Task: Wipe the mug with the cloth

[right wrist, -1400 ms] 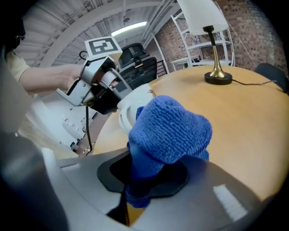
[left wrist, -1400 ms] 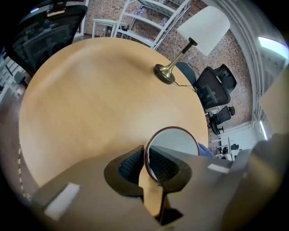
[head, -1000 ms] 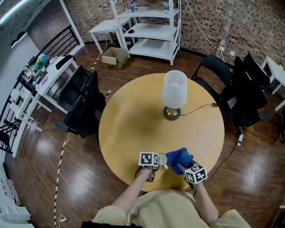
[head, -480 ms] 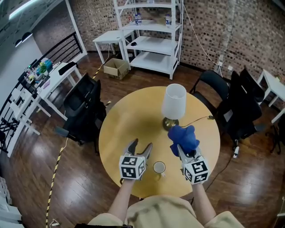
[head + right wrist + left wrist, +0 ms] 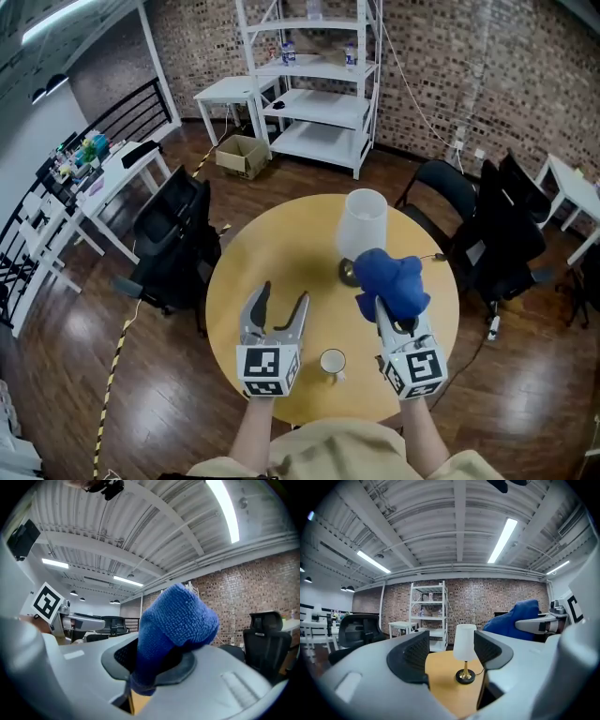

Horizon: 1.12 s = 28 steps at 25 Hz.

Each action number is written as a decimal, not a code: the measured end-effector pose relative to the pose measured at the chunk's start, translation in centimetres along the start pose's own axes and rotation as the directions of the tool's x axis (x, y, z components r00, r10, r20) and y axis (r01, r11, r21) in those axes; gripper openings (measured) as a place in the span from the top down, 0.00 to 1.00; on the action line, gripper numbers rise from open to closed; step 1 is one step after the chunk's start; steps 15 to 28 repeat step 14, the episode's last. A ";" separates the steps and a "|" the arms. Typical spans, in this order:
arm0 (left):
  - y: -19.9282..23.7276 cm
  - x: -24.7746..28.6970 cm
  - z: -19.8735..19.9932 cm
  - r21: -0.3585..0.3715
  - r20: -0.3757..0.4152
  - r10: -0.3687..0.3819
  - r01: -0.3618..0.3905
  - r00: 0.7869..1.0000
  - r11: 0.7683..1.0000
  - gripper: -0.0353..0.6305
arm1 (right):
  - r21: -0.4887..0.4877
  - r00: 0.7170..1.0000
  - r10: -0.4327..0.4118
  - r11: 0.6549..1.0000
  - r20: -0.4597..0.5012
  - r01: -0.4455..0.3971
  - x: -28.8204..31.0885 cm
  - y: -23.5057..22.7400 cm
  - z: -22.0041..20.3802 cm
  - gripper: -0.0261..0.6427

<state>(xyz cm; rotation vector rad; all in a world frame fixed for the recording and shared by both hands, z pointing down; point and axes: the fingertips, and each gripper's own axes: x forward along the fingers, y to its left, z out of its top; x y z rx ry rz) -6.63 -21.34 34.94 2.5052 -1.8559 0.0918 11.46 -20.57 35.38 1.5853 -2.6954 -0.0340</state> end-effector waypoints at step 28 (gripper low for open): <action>-0.9 -0.7 1.0 -0.002 0.047 -0.022 0.022 0.999 1.000 0.51 | -0.030 1.000 0.005 1.000 0.031 -0.004 -1.0 1.3 2.2 0.85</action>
